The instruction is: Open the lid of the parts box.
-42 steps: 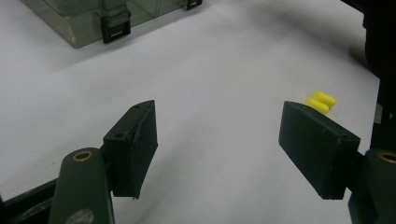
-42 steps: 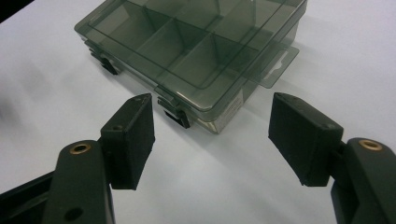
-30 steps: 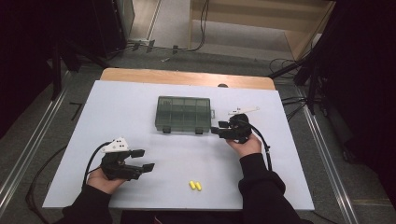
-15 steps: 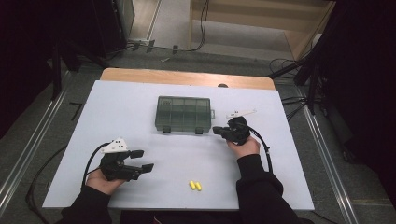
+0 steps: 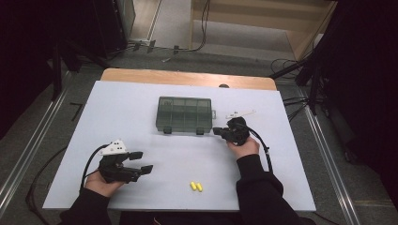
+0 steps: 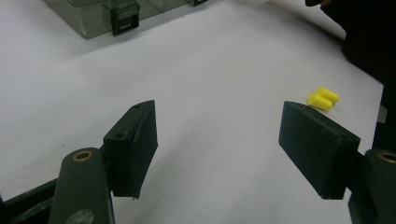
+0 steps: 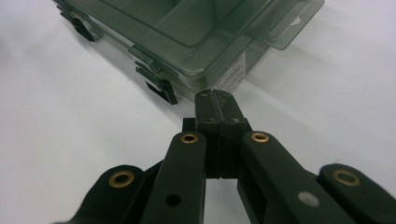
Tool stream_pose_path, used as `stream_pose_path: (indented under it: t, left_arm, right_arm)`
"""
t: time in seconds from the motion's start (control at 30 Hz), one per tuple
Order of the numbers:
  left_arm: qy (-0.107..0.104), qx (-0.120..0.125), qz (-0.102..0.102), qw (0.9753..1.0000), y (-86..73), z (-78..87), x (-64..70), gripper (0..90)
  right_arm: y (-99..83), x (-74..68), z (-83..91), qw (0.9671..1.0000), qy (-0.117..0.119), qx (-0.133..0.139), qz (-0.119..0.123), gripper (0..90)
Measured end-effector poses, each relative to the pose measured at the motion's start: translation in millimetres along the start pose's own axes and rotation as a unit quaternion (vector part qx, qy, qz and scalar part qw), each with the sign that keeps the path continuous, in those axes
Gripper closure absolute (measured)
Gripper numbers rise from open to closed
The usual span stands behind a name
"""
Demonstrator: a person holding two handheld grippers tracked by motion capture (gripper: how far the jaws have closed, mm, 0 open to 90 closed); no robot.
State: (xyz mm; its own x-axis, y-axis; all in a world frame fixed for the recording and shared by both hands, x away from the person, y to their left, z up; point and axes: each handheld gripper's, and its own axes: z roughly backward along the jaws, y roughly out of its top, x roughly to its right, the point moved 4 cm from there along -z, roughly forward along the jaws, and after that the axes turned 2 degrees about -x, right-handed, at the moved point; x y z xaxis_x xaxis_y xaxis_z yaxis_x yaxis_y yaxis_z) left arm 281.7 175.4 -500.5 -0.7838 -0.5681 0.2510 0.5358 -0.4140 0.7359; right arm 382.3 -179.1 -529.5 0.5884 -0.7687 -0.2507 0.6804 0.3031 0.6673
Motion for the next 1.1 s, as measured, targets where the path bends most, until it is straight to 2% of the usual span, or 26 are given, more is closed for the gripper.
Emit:
stream_pose_path:
  t: [0.4,1.1]
  left_arm:
    - [0.0,-0.001,0.001,1.0,-0.6,-0.3,0.0,27.8]
    - [0.0,-0.001,0.004,1.0,-1.6,-0.5,0.6,27.8]
  right_arm:
    - [0.7,-0.6,0.1,0.9999,0.011,0.004,-0.001,87.8]
    - [4.3,-3.4,4.4,0.9998,0.012,0.017,0.007,87.8]
